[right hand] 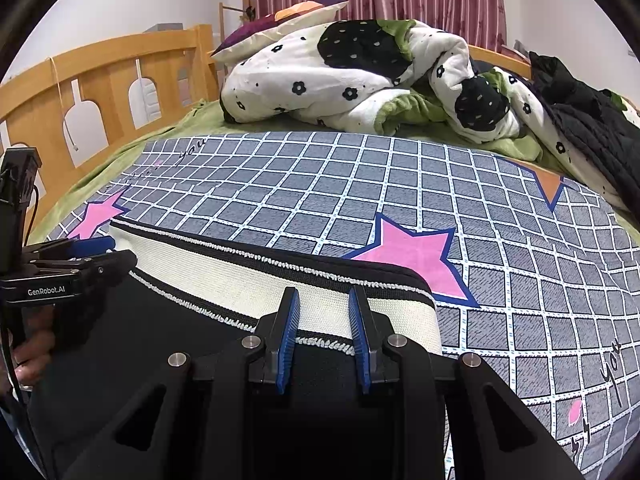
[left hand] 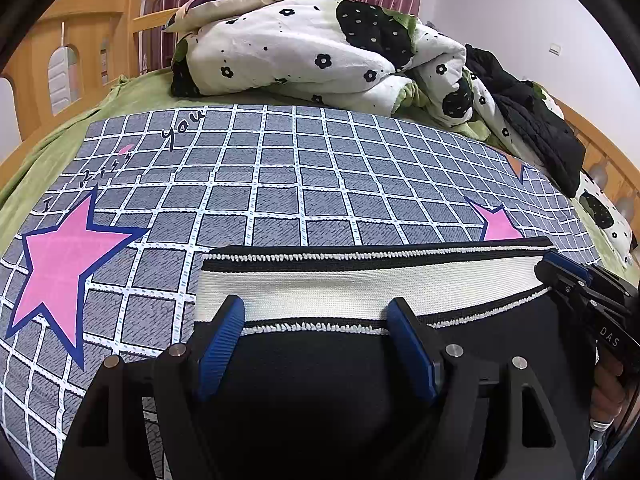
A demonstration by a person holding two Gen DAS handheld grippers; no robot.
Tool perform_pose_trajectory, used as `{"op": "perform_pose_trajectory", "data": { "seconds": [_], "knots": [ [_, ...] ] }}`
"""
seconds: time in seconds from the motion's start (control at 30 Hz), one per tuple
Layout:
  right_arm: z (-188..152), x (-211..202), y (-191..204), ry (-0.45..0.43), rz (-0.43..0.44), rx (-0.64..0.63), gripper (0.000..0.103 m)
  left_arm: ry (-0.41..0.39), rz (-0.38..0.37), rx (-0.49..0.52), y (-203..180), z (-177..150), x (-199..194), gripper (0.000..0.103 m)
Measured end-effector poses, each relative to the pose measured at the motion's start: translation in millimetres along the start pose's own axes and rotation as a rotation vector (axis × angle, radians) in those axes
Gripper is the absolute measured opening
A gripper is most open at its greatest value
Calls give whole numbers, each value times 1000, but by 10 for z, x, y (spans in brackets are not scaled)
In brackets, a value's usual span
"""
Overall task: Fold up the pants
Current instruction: 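Hold the white waistband with both tools and pull it taut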
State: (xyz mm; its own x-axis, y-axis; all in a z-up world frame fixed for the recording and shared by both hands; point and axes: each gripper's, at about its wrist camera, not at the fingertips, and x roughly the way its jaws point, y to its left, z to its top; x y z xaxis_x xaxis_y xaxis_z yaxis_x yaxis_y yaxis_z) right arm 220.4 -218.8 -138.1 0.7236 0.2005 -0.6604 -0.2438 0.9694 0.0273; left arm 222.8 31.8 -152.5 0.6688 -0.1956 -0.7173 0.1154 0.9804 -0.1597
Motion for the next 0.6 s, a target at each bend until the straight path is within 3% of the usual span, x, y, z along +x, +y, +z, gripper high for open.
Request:
{"op": "perform_pose_trajectory", "data": {
  "seconds": [0.6],
  "knots": [
    [23,14,-6,30,9,-11,28,0,11,27,-6,3,-56,72]
  ]
}}
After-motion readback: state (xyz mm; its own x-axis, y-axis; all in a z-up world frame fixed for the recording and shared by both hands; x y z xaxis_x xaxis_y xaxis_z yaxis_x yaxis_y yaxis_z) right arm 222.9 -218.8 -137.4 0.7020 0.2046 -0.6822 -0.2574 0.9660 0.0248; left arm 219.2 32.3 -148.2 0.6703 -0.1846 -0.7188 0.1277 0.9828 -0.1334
